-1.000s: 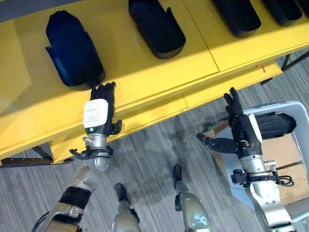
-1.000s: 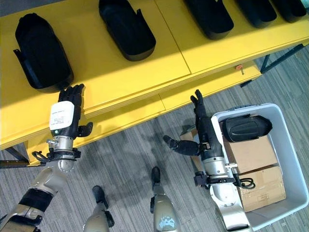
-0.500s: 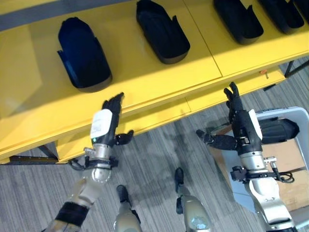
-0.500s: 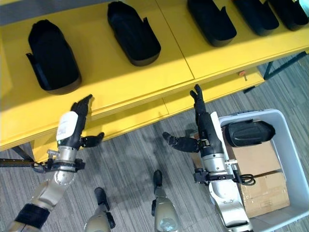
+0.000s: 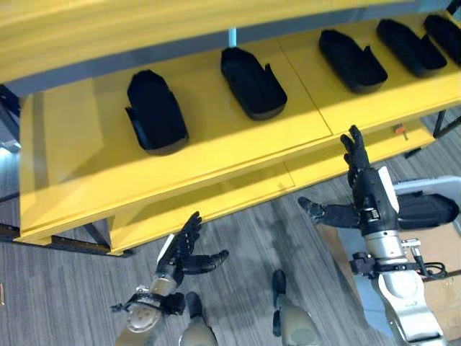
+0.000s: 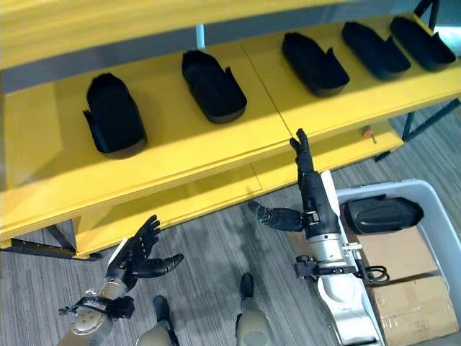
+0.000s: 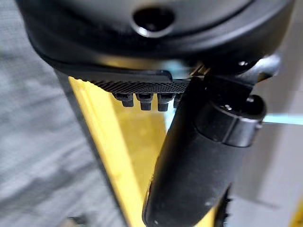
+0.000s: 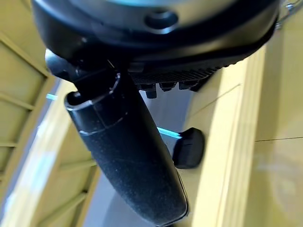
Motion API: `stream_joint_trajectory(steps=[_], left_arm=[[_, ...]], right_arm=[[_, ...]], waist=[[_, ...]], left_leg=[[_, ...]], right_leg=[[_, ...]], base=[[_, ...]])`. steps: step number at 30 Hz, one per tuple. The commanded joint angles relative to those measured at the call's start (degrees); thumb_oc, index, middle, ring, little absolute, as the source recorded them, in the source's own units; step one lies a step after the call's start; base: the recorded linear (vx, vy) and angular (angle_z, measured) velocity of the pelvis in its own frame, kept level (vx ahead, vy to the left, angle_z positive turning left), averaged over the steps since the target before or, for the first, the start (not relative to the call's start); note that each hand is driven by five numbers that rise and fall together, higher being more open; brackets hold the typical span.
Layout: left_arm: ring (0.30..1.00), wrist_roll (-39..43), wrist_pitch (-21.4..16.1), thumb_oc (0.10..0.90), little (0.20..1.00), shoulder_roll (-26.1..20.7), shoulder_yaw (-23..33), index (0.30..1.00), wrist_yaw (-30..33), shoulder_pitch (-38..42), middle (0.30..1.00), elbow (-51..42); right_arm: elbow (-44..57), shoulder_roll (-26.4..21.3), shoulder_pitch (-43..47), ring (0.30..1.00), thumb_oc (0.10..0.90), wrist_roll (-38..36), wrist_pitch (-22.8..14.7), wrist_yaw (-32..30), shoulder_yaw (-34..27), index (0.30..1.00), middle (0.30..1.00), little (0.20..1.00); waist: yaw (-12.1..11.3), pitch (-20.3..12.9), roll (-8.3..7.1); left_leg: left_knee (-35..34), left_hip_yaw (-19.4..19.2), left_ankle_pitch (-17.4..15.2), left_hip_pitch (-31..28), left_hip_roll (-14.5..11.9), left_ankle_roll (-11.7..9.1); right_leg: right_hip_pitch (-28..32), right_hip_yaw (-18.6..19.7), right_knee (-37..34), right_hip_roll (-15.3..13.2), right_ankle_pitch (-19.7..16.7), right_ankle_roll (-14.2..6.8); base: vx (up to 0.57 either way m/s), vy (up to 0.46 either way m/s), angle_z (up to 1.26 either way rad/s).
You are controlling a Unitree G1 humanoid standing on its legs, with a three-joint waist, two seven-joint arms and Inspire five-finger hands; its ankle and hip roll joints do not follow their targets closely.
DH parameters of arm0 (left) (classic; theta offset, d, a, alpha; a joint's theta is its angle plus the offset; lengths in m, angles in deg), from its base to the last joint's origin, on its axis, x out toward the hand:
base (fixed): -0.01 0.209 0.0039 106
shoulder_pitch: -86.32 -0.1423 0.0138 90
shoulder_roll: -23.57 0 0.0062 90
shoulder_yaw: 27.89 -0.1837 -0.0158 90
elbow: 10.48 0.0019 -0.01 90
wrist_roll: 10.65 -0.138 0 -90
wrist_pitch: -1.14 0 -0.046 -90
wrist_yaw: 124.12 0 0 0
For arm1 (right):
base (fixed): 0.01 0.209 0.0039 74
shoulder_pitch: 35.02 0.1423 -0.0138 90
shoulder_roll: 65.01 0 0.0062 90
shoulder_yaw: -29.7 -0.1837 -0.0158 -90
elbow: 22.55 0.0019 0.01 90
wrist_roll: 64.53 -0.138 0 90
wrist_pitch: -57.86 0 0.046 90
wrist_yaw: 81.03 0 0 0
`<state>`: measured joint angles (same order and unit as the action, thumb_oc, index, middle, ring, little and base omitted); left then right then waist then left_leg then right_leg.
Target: Move parts from the plastic box to the shelf.
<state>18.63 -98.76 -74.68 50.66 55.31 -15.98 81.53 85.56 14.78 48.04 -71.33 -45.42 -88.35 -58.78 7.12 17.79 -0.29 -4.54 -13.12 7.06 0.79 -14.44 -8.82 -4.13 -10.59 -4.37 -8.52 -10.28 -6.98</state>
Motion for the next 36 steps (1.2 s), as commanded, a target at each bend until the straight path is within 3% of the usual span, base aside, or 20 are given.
stream_joint_trajectory(steps=[1, 3, 4, 5, 7, 8, 10, 11, 12, 14, 17, 18, 22, 27, 28, 29, 30, 31, 34, 36], left_arm=[[1.0, 10.3, -6.7, 0.9, 1.0, 1.7, 2.3, 1.0, -4.2, 4.5, 1.0, -6.7], [1.0, 11.6, -6.6, 0.9, 1.0, 2.3, 2.3, 1.0, -4.9, 4.5, 1.0, -6.4], [1.0, 14.1, -6.5, 0.9, 1.0, 3.7, 2.1, 1.0, -5.1, 5.1, 1.0, -6.5], [1.0, 13.7, -6.6, 0.9, 1.0, 4.0, 2.2, 1.0, -5.3, 4.8, 1.0, -6.6], [1.0, 14.0, -5.9, 0.9, 1.0, 3.9, 2.5, 1.0, -6.3, 3.0, 1.0, -6.9], [1.0, 13.1, -6.0, 0.9, 1.0, 3.5, 2.7, 1.0, -6.6, 1.8, 1.0, -7.5], [1.0, 12.4, -6.2, 0.9, 1.0, 3.5, 2.9, 1.0, -6.3, 0.5, 1.0, -8.5], [1.0, 12.4, -6.2, 0.9, 1.0, 3.7, 2.8, 1.0, -6.3, 0.0, 1.0, -8.2], [1.0, 10.8, -6.8, 0.9, 1.0, 3.4, 3.5, 1.0, -6.0, 0.0, 1.0, -8.0], [1.0, 10.8, -6.6, 0.9, 1.0, 4.0, 4.1, 1.0, -6.0, -0.9, 1.0, -8.2], [1.0, 11.2, -6.4, 0.9, 1.0, 4.8, 3.8, 1.0, -7.0, -1.8, 1.0, -7.5], [1.0, 11.2, -6.2, 0.9, 1.0, 4.3, 3.9, 1.0, -6.9, -1.6, 1.0, -6.6], [1.0, 10.5, -6.2, 0.9, 1.0, 3.6, 4.1, 1.0, -6.4, -2.0, 1.0, -6.7], [1.0, 9.4, -6.2, 0.9, 1.0, 3.1, 3.8, 1.0, -4.9, -1.2, 1.0, -6.5], [1.0, 8.2, -6.7, 0.9, 1.0, 2.4, 4.0, 1.0, -3.8, 0.0, 1.0, -6.3], [1.0, 8.2, -6.7, 0.9, 1.0, 2.4, 4.0, 1.0, -3.8, 0.0, 1.0, -6.3], [1.0, 7.5, -6.8, 0.9, 1.0, 2.4, 4.2, 1.0, -3.2, 0.3, 1.0, -6.1], [1.0, 7.8, -6.7, 0.9, 1.0, 2.5, 4.5, 1.0, -3.4, 0.2, 1.0, -6.2], [1.0, 7.1, -7.2, 0.9, 1.0, 3.1, 6.8, 1.0, -1.6, -0.8, 1.0, -6.9], [1.0, 6.4, -6.8, 0.9, 1.0, 3.7, 6.4, 1.0, -1.4, -0.7, 1.0, -6.6]], right_arm=[[8.1, -1.4, -0.9, 1.0, 0.9, 1.1, -7.0, 0.0, -4.8, 1.0, 1.0, 1.0], [8.1, -1.5, -1.7, 1.0, 0.9, 0.8, -7.1, 0.3, -5.2, 1.0, 1.0, 1.0], [6.6, -2.0, -0.6, 1.0, 0.9, 1.3, -6.6, 0.3, -4.2, 1.0, 1.0, 1.0], [5.9, -2.4, 0.3, 1.0, 0.9, 0.6, -6.4, 0.9, -3.9, 1.0, 1.0, 1.0], [6.5, -2.4, 0.1, 1.0, 0.9, -0.3, -6.7, 1.9, -4.8, 1.0, 1.0, 1.0], [6.1, -2.4, 0.7, 1.0, 0.9, -0.4, -6.5, 2.3, -4.6, 1.0, 1.0, 1.0], [4.3, -2.2, 3.7, 1.0, 0.9, -0.7, -6.8, 2.3, -2.5, 1.0, 1.0, 1.0], [3.8, -2.0, 4.5, 1.0, 0.9, -1.0, -6.7, 2.7, -1.7, 1.0, 1.0, 1.0], [2.7, -1.6, 6.3, 1.0, 0.9, -1.1, -6.6, 3.1, -0.2, 1.0, 1.0, 1.0], [2.6, -1.3, 6.3, 1.0, 0.9, -2.2, -6.4, 4.2, 0.1, 1.0, 1.0, 1.0], [3.2, -0.8, 4.5, 1.0, 0.9, -3.1, -6.1, 6.1, -0.4, 1.0, 1.0, 1.0], [3.0, 0.4, 1.7, 1.0, 0.9, -4.4, -5.3, 7.2, -1.3, 1.0, 1.0, 1.0], [3.2, 0.5, 1.8, 1.0, 0.9, -4.1, -4.7, 7.6, -0.6, 1.0, 1.0, 1.0], [2.4, 1.0, 4.2, 1.0, 0.9, -4.6, -4.3, 7.3, 1.1, 1.0, 1.0, 1.0], [2.2, 1.6, 6.1, 1.0, 0.9, -3.2, -4.2, 6.8, 2.5, 1.0, 1.0, 1.0], [2.2, 1.7, 6.1, 1.0, 0.9, -3.2, -4.2, 6.8, 2.5, 1.0, 1.0, 1.0], [1.7, 2.0, 6.9, 1.0, 0.9, -2.8, -3.9, 6.4, 3.2, 1.0, 1.0, 1.0], [1.2, 2.1, 7.7, 1.0, 0.9, -2.5, -3.6, 6.4, 4.0, 1.0, 1.0, 1.0], [-0.3, 1.6, 12.1, 1.0, 0.9, -1.1, -3.0, 5.5, 6.6, 1.0, 1.0, 1.0], [0.3, 1.3, 11.4, 1.0, 0.9, -0.5, -2.8, 5.3, 5.8, 1.0, 1.0, 1.0]], waist=[[1.0, -4.7, -0.19], [1.2, -4.6, 0.14], [0.3, -3.9, -0.36], [-0.6, -3.5, -0.98], [-1.1, -4.4, -2.42], [-2.5, -4.6, -2.92], [-5.2, -4.4, -3.54], [-5.7, -4.3, -3.4], [-6.7, -4.5, -3.2], [-6.9, -4.6, -3.22], [-6.3, -5.4, -3.1], [-4.6, -7.1, -2.71], [-4.1, -8.6, -2.3], [-3.5, -8.9, -1.53], [-4.2, -5.9, -0.81], [-4.3, -5.9, -0.8], [-4.5, -4.9, -0.63], [-4.1, -4.7, -0.12], [-4.2, -2.7, 1.07], [-3.1, -2.7, 0.32]], left_leg=[[3.5, 0.3, 3.4, -1.5, -4.8, -1.8], [6.3, 1.4, 4.4, -0.3, -5.4, -2.0], [10.6, 7.4, 5.0, 1.9, -3.0, -0.8], [12.7, 10.0, 3.9, 3.4, 0.2, -0.1], [11.6, 8.8, 1.3, 5.0, 2.8, 1.7], [10.1, 11.4, -0.9, 6.1, 5.5, 2.8], [7.9, 20.3, -0.3, 9.8, 10.7, 3.0], [6.9, 22.6, 0.7, 11.5, 12.3, 2.9], [6.4, 28.4, 0.8, 12.3, 15.9, 3.9], [6.3, 29.0, -0.6, 11.2, 16.2, 4.7], [5.3, 27.0, -1.1, 9.2, 15.5, 5.4], [3.6, 24.0, -1.5, 7.0, 15.2, 6.1], [0.5, 21.0, -1.6, 4.0, 15.0, 6.7], [1.6, 16.9, -4.5, 1.4, 16.0, 9.8], [2.7, 12.7, -6.7, -0.4, 16.0, 11.1], [2.7, 12.5, -6.6, -0.2, 15.9, 11.1], [2.3, 10.4, -7.6, -1.7, 16.2, 11.2], [1.6, 9.1, -7.7, -2.6, 15.9, 11.0], [-0.5, 2.5, -9.7, -6.7, 12.9, 8.8], [-0.5, 2.3, -10.5, -7.3, 12.5, 8.1]], right_leg=[[3.1, -1.7, 8.9, 1.2, 12.1, 1.2], [3.5, -1.6, 9.1, 2.0, 12.9, 2.2], [3.8, -0.6, 9.1, 2.5, 13.2, 3.5], [4.5, -0.2, 8.1, 2.6, 12.7, 3.9], [5.4, -0.7, 6.1, 2.3, 11.9, 3.6], [5.4, 0.2, 5.2, 2.3, 11.7, 3.4], [5.0, 3.1, 4.4, 3.5, 10.9, 3.1], [5.0, 4.3, 4.2, 4.2, 10.5, 3.0], [4.6, 7.4, 4.1, 5.5, 10.6, 2.9], [4.4, 9.5, 4.6, 6.0, 11.1, 2.7], [4.9, 11.6, 4.3, 6.0, 11.1, 2.3], [5.4, 12.3, 3.5, 5.1, 10.8, 1.8], [5.5, 15.0, 2.5, 4.7, 9.9, 1.1], [3.5, 19.6, 6.8, 4.5, 10.2, -0.4], [-3.7, 15.8, 18.1, 3.9, 8.4, -3.3], [-3.9, 15.9, 18.0, 3.9, 8.1, -3.2], [-6.3, 10.6, 18.7, 0.8, 4.3, -3.9], [-7.6, 8.5, 17.6, -0.4, 2.8, -4.2], [-12.8, -4.3, 4.4, -7.6, -4.8, -5.5], [-13.0, -2.5, 3.4, -7.9, -6.0, -5.5]], base=[[0.0, -0.192, 0.37], [-0.02, -0.156, 0.35], [-0.05, -0.197, 0.02], [-0.04, -0.227, -0.12], [0.06, -0.149, -0.08], [0.11, -0.082, -0.01], [0.1, -0.03, -0.26], [0.14, 0.015, -1.52], [0.11, 0.032, -2.13], [0.1, 0.12, -1.54], [0.12, 0.151, -0.7], [0.16, 0.161, -0.98], [0.15, 0.133, -0.57], [0.08, 0.121, -0.7], [-0.06, 0.15, -0.77], [-0.07, 0.105, -1.25], [0.01, 0.016, -2.04], [0.15, -0.033, -2.03], [0.22, -0.131, -1.31], [0.21, -0.183, -1.08]])
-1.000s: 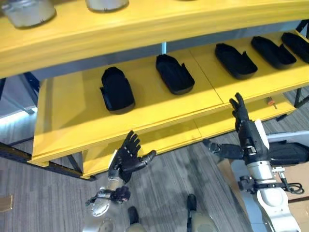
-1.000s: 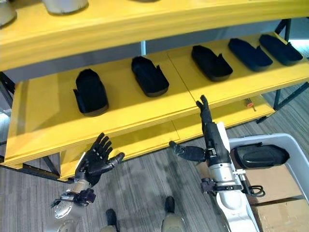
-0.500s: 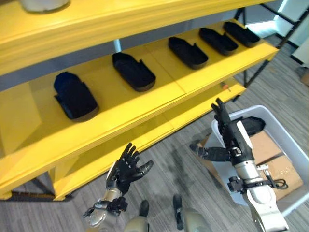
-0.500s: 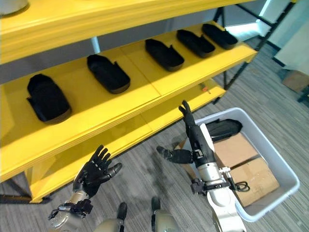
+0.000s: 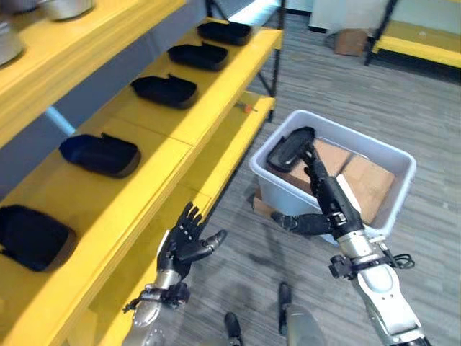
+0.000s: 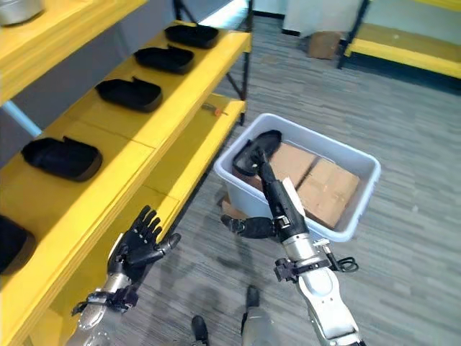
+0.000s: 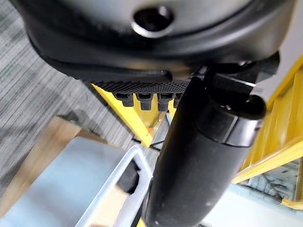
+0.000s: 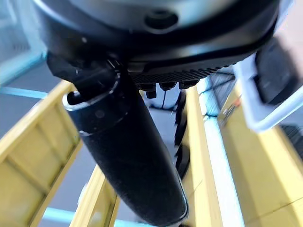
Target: Move parts from the plastic box to the shelf.
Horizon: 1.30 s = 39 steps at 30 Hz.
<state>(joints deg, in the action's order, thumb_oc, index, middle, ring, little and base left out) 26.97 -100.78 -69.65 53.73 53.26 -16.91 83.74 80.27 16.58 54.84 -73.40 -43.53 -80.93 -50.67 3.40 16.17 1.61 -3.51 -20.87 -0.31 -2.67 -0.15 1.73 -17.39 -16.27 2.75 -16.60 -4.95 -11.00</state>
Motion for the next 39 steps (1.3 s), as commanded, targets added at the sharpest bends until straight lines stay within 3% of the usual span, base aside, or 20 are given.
stream_joint_trajectory(steps=[1, 2, 3, 5, 9, 12, 14, 16, 19, 20, 21, 23, 24, 25, 26, 27, 28, 32, 39], left_arm=[[1.0, -2.0, -4.8, 0.9, 1.0, -1.3, 3.2, 1.0, 0.7, 0.3, 1.0, -8.8], [1.0, -1.8, -4.5, 0.9, 1.0, -0.4, 2.7, 1.0, 0.2, 1.5, 1.0, -8.1], [1.0, -1.8, -4.4, 0.9, 1.0, 0.2, 2.3, 1.0, 0.4, 2.0, 1.0, -8.0], [1.0, 0.0, -4.0, 0.9, 1.0, 1.3, 0.8, 1.0, 0.4, 3.4, 1.0, -7.2], [1.0, 1.2, -3.9, 0.9, 1.0, 1.4, -0.6, 1.0, 0.3, 4.6, 1.0, -7.0], [1.0, 1.0, -4.1, 0.9, 1.0, 0.9, -0.8, 1.0, 1.0, 5.1, 1.0, -7.3], [1.0, 1.5, -4.2, 0.9, 1.0, 0.8, -0.5, 1.0, 1.3, 4.7, 1.0, -7.4], [1.0, 1.5, -4.3, 0.9, 1.0, 0.4, -0.4, 1.0, 0.9, 3.6, 1.0, -7.4], [1.0, 1.7, -3.7, 0.9, 1.0, -0.2, -0.1, 1.0, 0.0, 1.7, 1.0, -7.7], [1.0, 2.1, -3.2, 0.9, 1.0, -0.2, 0.8, 1.0, -0.7, -0.5, 1.0, -8.9], [1.0, 2.5, -3.2, 0.9, 1.0, -0.1, 1.2, 1.0, -0.7, -1.5, 1.0, -9.0], [1.0, 1.8, -3.3, 0.9, 1.0, -0.5, 1.6, 1.0, 0.1, -1.8, 1.0, -9.2], [1.0, 1.7, -3.3, 0.9, 1.0, -0.3, 1.7, 1.0, 0.4, -1.9, 1.0, -9.1], [1.0, 1.6, -3.3, 0.9, 1.0, -0.3, 1.7, 1.0, 0.4, -1.9, 1.0, -9.1], [1.0, 2.1, -3.1, 0.9, 1.0, 0.3, 1.9, 1.0, 0.3, -2.1, 1.0, -8.7], [1.0, 2.1, -2.9, 0.9, 1.0, 0.4, 1.6, 1.0, 0.1, -1.9, 1.0, -8.2], [1.0, 2.7, -3.1, 0.9, 1.0, 0.0, 1.6, 1.0, -0.5, -1.2, 1.0, -8.6], [1.0, 3.0, -3.9, 0.9, 1.0, -3.3, 1.7, 1.0, -0.4, 0.2, 1.0, -8.2], [1.0, 1.4, -4.5, 0.9, 1.0, -5.5, 4.1, 1.0, 2.3, 1.1, 1.0, -7.9]], right_arm=[[5.6, -0.5, 4.5, 1.0, 0.9, 1.5, -4.6, -2.1, -2.4, 1.0, 1.0, 1.0], [6.6, -0.4, 2.8, 1.0, 0.9, 1.0, -4.3, -2.0, -3.7, 1.0, 1.0, 1.0], [6.9, -0.9, 2.3, 1.0, 0.9, 1.1, -4.4, -2.0, -4.1, 1.0, 1.0, 1.0], [7.7, -2.0, 1.1, 1.0, 0.9, -0.1, -4.6, -2.5, -5.4, 1.0, 1.0, 1.0], [7.8, -2.7, 0.7, 1.0, 0.9, -0.8, -4.8, -3.3, -6.0, 1.0, 1.0, 1.0], [7.8, -3.5, -1.7, 1.0, 0.9, -1.7, -4.8, -4.0, -7.3, 1.0, 1.0, 1.0], [7.9, -4.2, -1.9, 1.0, 0.9, -2.5, -4.8, -3.6, -7.4, 1.0, 1.0, 1.0], [8.1, -4.9, -2.1, 1.0, 0.9, -3.1, -5.0, -2.8, -7.7, 1.0, 1.0, 1.0], [8.4, -5.3, -2.2, 1.0, 0.9, -3.6, -5.1, -2.1, -7.9, 1.0, 1.0, 1.0], [8.1, -5.7, -2.1, 1.0, 0.9, -3.6, -5.2, -1.9, -8.1, 1.0, 1.0, 1.0], [8.1, -5.8, -2.1, 1.0, 0.9, -3.5, -5.4, -2.1, -8.2, 1.0, 1.0, 1.0], [7.4, -5.9, -1.3, 1.0, 0.9, -2.7, -5.1, -3.0, -7.4, 1.0, 1.0, 1.0], [7.1, -6.0, -0.7, 1.0, 0.9, -2.0, -5.0, -3.4, -6.7, 1.0, 1.0, 1.0], [7.1, -6.0, -0.7, 1.0, 0.9, -2.0, -5.0, -3.4, -6.7, 1.0, 1.0, 1.0], [7.4, -5.9, -1.2, 1.0, 0.9, -2.2, -4.6, -3.0, -6.8, 1.0, 1.0, 1.0], [7.3, -6.1, -0.8, 1.0, 0.9, -1.3, -4.5, -2.4, -6.4, 1.0, 1.0, 1.0], [8.3, -6.1, -1.6, 1.0, 0.9, -0.5, -4.2, -2.1, -7.4, 1.0, 1.0, 1.0], [7.7, -5.3, -0.2, 1.0, 0.9, 0.2, -3.8, -2.8, -7.1, 1.0, 1.0, 1.0], [6.5, -6.9, 7.0, 1.0, 0.9, 5.8, -2.7, -6.1, -6.3, 1.0, 1.0, 1.0]], waist=[[0.6, -1.0, -1.54], [0.7, -1.7, -2.76], [0.8, -1.9, -2.98], [1.9, -2.2, -2.18], [3.6, -2.3, -1.63], [4.5, -0.9, -0.95], [3.1, 0.1, -2.02], [1.4, 1.6, -3.87], [0.6, 2.4, -5.15], [-0.5, 2.4, -5.77], [-0.8, 2.2, -6.08], [-2.0, 2.3, -5.72], [-2.7, 2.3, -4.89], [-2.8, 2.4, -4.88], [-2.3, 1.9, -3.86], [-2.9, 1.2, -3.35], [-2.3, 1.0, -3.18], [-2.2, 2.3, -4.37], [-3.1, 4.7, -5.9]], left_leg=[[-1.5, 10.0, -3.1, -3.9, -1.8, -2.4], [-1.5, 10.1, -4.1, -4.9, -1.9, -3.3], [-1.5, 10.4, -4.1, -5.6, -2.6, -3.7], [-0.2, 11.2, -5.0, -6.7, -4.9, -4.9], [3.0, 10.8, -5.5, -5.2, -6.8, -6.0], [15.6, 11.3, -1.3, -0.8, -9.7, -8.3], [26.7, 15.3, 2.9, 5.3, -7.0, -8.7], [36.2, 18.8, 3.4, 11.4, -1.7, -9.8], [33.3, 18.9, 1.9, 15.3, -1.6, -8.2], [26.7, 18.6, 1.2, 16.0, -7.4, -7.1], [19.2, 18.2, 2.6, 15.5, -12.1, -7.2], [8.7, 19.7, 8.5, 14.9, -16.7, -8.2], [3.2, 21.5, 12.6, 14.2, -19.1, -9.9], [3.0, 21.4, 12.7, 14.0, -19.2, -9.9], [1.0, 20.0, 11.9, 12.0, -20.3, -10.9], [0.6, 20.2, 10.9, 10.8, -19.3, -11.4], [2.8, 17.4, 8.6, 10.8, -17.1, -11.0], [9.4, 14.6, 4.0, 14.0, -12.7, -9.5], [13.5, 12.5, 2.2, 18.8, -11.1, -8.9]], right_leg=[[0.3, 3.2, -3.8, 0.2, -11.3, -1.5], [2.1, 1.0, -4.2, 0.6, -10.6, -1.1], [1.9, 0.7, -2.6, 1.1, -10.0, -0.7], [2.3, -1.2, 0.8, 1.8, -7.3, 0.5], [2.2, -2.4, 3.1, 2.0, -5.0, 1.6], [4.8, -3.0, 3.8, 4.4, -0.3, 5.0], [6.9, -2.0, 2.3, 5.8, 0.7, 7.1], [8.4, -0.9, 1.1, 6.2, 0.7, 8.0], [9.3, -0.4, -0.2, 6.9, 0.7, 7.5], [10.6, 1.5, -1.5, 7.1, 1.2, 6.1], [11.0, 2.3, -1.5, 6.5, 1.6, 5.1], [10.7, 4.5, -1.0, 6.1, 2.8, 4.0], [10.6, 6.0, 0.0, 6.2, 4.0, 3.4], [10.6, 6.1, 0.1, 6.3, 4.0, 3.4], [10.9, 6.8, 1.2, 5.6, 4.8, 2.7], [11.2, 7.6, 1.2, 5.2, 4.4, 2.0], [11.6, 7.7, 1.4, 2.9, 3.4, 1.2], [11.0, 8.2, 0.1, -1.5, 0.1, -0.6], [8.6, 7.2, -1.8, -3.9, -3.3, -1.3]], base=[[0.28, -0.224, -0.48], [0.29, -0.236, -0.03], [0.4, -0.332, 0.34], [0.32, -0.301, 0.52], [0.14, -0.187, 0.31], [0.26, -0.315, 0.38], [0.15, -0.21, 0.14], [0.11, -0.145, -0.39], [0.14, -0.022, -0.51], [0.3, 0.174, -0.34], [0.33, 0.286, -0.31], [0.25, 0.339, -0.67], [0.19, 0.248, -0.85], [0.25, 0.322, -0.97], [0.25, 0.329, -0.98], [0.37, 0.566, -0.73], [0.28, 0.498, -0.45], [0.08, 0.298, -0.48], [0.0, 0.106, -0.06]])
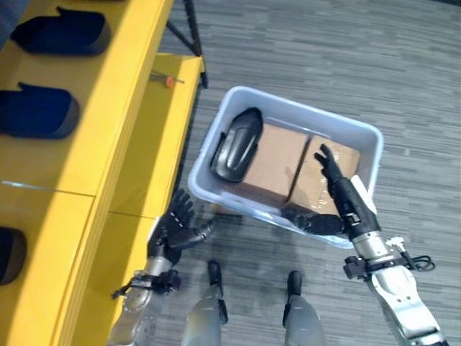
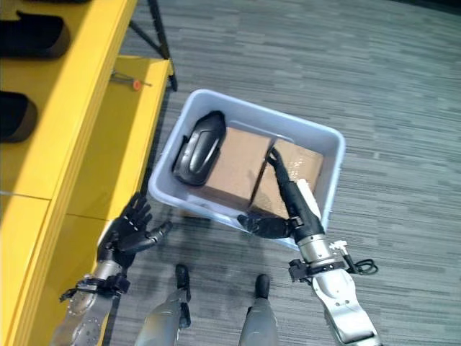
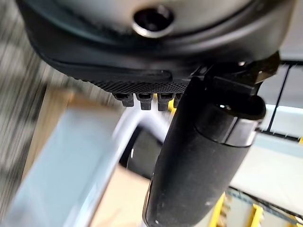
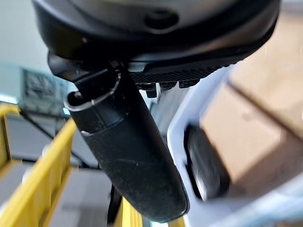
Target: Move parts from the plastic box to the shelf.
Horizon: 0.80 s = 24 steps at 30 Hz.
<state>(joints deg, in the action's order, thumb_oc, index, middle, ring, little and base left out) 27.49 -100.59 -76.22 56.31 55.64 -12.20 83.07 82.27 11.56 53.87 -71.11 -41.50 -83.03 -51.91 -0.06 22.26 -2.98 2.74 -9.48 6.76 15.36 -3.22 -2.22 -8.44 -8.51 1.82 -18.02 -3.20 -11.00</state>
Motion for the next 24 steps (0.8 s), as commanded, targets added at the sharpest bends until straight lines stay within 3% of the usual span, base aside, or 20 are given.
stream_joint_trajectory(steps=[1, 6, 7, 10, 11, 14, 15, 17, 19, 24], left_arm=[[1.0, 0.9, -4.6, 0.9, 1.0, 1.2, 1.4, 1.0, 0.0, -3.4, 1.0, -7.4], [1.0, 1.0, -4.2, 0.9, 1.0, 1.2, 0.5, 1.0, -0.1, -2.8, 1.0, -8.6], [1.0, 1.0, -4.0, 0.9, 1.0, 0.6, -0.4, 1.0, -0.1, -2.5, 1.0, -9.2], [1.0, 0.9, -4.0, 0.9, 1.0, 0.1, -0.7, 1.0, 0.3, -2.2, 1.0, -9.2], [1.0, 1.0, -4.0, 0.9, 1.0, 0.0, -0.5, 1.0, 0.5, -2.8, 1.0, -9.2], [1.0, 1.0, -4.1, 0.9, 1.0, -0.1, 0.0, 1.0, 0.6, -3.0, 1.0, -9.3], [1.0, 1.3, -4.4, 0.9, 1.0, -0.6, 0.9, 1.0, 1.0, -3.6, 1.0, -9.2], [1.0, 1.2, -4.8, 0.9, 1.0, -1.0, 1.5, 1.0, 1.3, -3.6, 1.0, -9.2], [1.0, 1.2, -5.2, 0.9, 1.0, -1.4, 2.5, 1.0, 1.7, -3.1, 1.0, -9.3], [1.0, 1.7, -5.1, 0.9, 1.0, -1.6, 2.1, 1.0, 1.5, -3.0, 1.0, -9.1]], right_arm=[[4.5, -2.5, 8.8, 1.0, 0.9, 4.5, -4.5, -4.3, -5.1, 1.0, 1.0, 1.0], [4.0, -5.3, 13.3, 1.0, 0.9, 8.2, -3.9, -6.0, -4.5, 1.0, 1.0, 1.0], [2.2, -8.7, 18.6, 1.0, 0.9, 11.4, -3.3, -7.3, -2.8, 1.0, 1.0, 1.0], [-0.1, -11.9, 22.9, 1.0, 0.9, 14.2, -2.4, -7.8, -0.5, 1.0, 1.0, 1.0], [-3.4, -16.3, 28.4, 1.0, 0.9, 17.0, -1.2, -7.7, 2.3, 1.0, 1.0, 1.0], [-4.7, -18.0, 30.8, 1.0, 0.9, 18.2, -1.1, -8.5, 3.5, 1.0, 1.0, 1.0], [-7.6, -21.8, 35.7, 1.0, 0.9, 20.3, -0.3, -8.6, 6.2, 1.0, 1.0, 1.0], [-8.9, -24.0, 38.4, 1.0, 0.9, 22.2, -0.1, -9.3, 7.5, 1.0, 1.0, 1.0], [-10.7, -29.6, 43.4, 1.0, 0.9, 28.1, 0.7, -8.5, 11.5, 1.0, 1.0, 1.0], [-14.3, -36.4, 50.9, 1.0, 0.9, 34.5, 1.4, -6.4, 19.2, 1.0, 1.0, 1.0]], waist=[[0.3, -1.1, -1.45], [-0.2, -0.4, -1.75], [-1.2, 0.3, -1.93], [-1.9, 1.1, -1.89], [-2.9, 2.2, -1.79], [-3.1, 2.6, -1.76], [-3.8, 3.7, -1.59], [-4.1, 4.3, -1.55], [-4.7, 5.8, -1.28], [-5.3, 7.5, -0.97]], left_leg=[[7.4, 1.2, -4.8, 1.3, -7.9, -4.9], [7.4, 2.0, -4.1, 3.3, -7.9, -5.3], [7.0, 2.6, -3.3, 4.3, -8.1, -5.7], [6.7, 2.9, -2.9, 4.9, -8.2, -5.9], [6.4, 3.2, -2.6, 5.1, -8.6, -6.2], [6.0, 3.3, -2.1, 5.4, -8.6, -6.2], [5.6, 3.5, -1.4, 6.0, -9.0, -6.4], [5.4, 3.6, -1.1, 6.4, -9.3, -6.6], [4.5, 4.1, 0.0, 7.3, -9.7, -6.9], [3.9, 5.1, 1.0, 9.2, -10.4, -7.3]], right_leg=[[-0.5, -0.8, -0.8, -2.7, -5.1, -1.3], [-1.6, -1.5, -0.4, -2.8, -4.9, -1.4], [-2.4, -2.1, 0.0, -2.7, -4.7, -1.4], [-3.1, -2.4, 0.5, -2.6, -4.5, -1.4], [-3.8, -2.7, 1.2, -2.3, -4.2, -1.3], [-4.5, -2.8, 1.3, -2.2, -4.4, -1.2], [-5.5, -2.8, 1.8, -1.9, -4.5, -1.1], [-6.0, -2.9, 2.1, -1.8, -4.5, -1.1], [-7.4, -3.0, 2.9, -1.2, -4.0, -0.8], [-9.8, -3.3, 4.5, -0.7, -3.3, -0.4]], base=[[0.01, 0.029, 0.09], [0.0, -0.011, 0.06], [-0.01, -0.043, 0.17], [-0.02, -0.054, 0.12], [-0.03, -0.056, 0.07], [-0.02, -0.046, 0.0], [-0.04, -0.058, 0.01], [-0.03, -0.056, -0.01], [-0.03, -0.085, 0.07], [-0.03, -0.054, 0.04]])
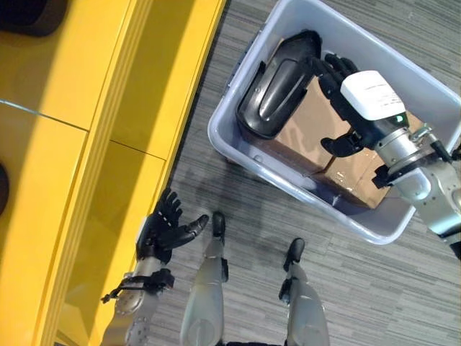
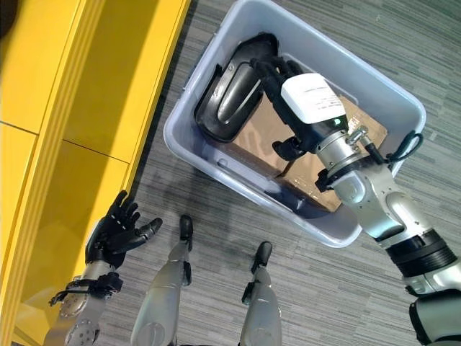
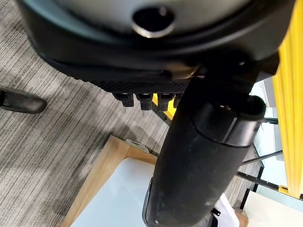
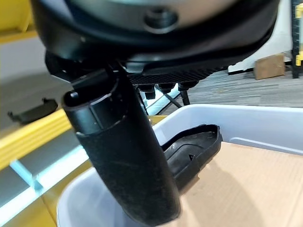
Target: Move parts from the plastic box to the shelf.
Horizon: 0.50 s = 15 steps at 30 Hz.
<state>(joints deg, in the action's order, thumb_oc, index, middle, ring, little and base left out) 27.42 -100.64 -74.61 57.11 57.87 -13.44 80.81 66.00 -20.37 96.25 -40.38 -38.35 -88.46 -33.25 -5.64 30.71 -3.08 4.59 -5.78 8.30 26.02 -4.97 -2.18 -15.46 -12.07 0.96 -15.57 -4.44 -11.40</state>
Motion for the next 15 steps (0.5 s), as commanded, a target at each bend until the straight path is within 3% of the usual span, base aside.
stream_joint_trajectory(steps=[1, 8, 10, 15], left_arm=[[1.0, 1.8, -5.1, 0.9, 1.0, -3.2, 1.2, 1.0, -0.7, -2.0, 1.0, -7.5], [1.0, 1.6, -5.6, 0.9, 1.0, -4.0, 1.7, 1.0, -0.4, -2.4, 1.0, -7.5], [1.0, 1.7, -6.1, 0.9, 1.0, -4.3, 2.4, 1.0, 0.4, -2.3, 1.0, -7.5], [1.0, 1.4, -6.4, 0.9, 1.0, -4.1, 2.8, 1.0, 1.1, -2.1, 1.0, -7.5]], right_arm=[[1.3, -5.3, 9.8, 1.0, 0.9, 4.4, -1.7, -1.0, 1.9, 1.0, 1.0, 1.0], [-2.6, -10.4, 20.1, 1.0, 0.9, 10.0, -1.1, -0.5, 11.3, 1.0, 1.0, 1.0], [-4.1, -13.3, 26.8, 1.0, 0.9, 13.1, -0.7, 0.0, 17.5, 1.0, 1.0, 1.0], [-5.6, -14.2, 32.1, 1.0, 0.9, 14.1, -0.3, -0.2, 21.8, 1.0, 1.0, 1.0]], waist=[[0.2, -0.9, -0.8], [0.0, -0.9, -0.63], [-0.3, -0.9, -0.5], [-0.1, -0.9, -0.17]], left_leg=[[2.0, 1.5, -0.5, -0.9, -8.7, -7.3], [2.0, 1.9, -0.2, 2.1, -8.8, -7.6], [2.3, 2.0, -0.2, 4.2, -8.6, -7.6], [2.5, 2.2, -0.2, 5.8, -8.4, -7.7]], right_leg=[[-3.5, 0.3, 5.6, -3.0, -2.0, 0.0], [-7.2, 0.7, 6.8, -2.8, -1.8, 0.1], [-9.5, 0.9, 7.5, -2.8, -2.0, 0.1], [-11.2, 0.9, 7.9, -3.0, -2.1, 0.0]], base=[[-0.01, -0.045, 0.01], [0.0, -0.022, 0.0], [0.0, 0.0, 0.0], [0.0, -0.007, 0.01]])
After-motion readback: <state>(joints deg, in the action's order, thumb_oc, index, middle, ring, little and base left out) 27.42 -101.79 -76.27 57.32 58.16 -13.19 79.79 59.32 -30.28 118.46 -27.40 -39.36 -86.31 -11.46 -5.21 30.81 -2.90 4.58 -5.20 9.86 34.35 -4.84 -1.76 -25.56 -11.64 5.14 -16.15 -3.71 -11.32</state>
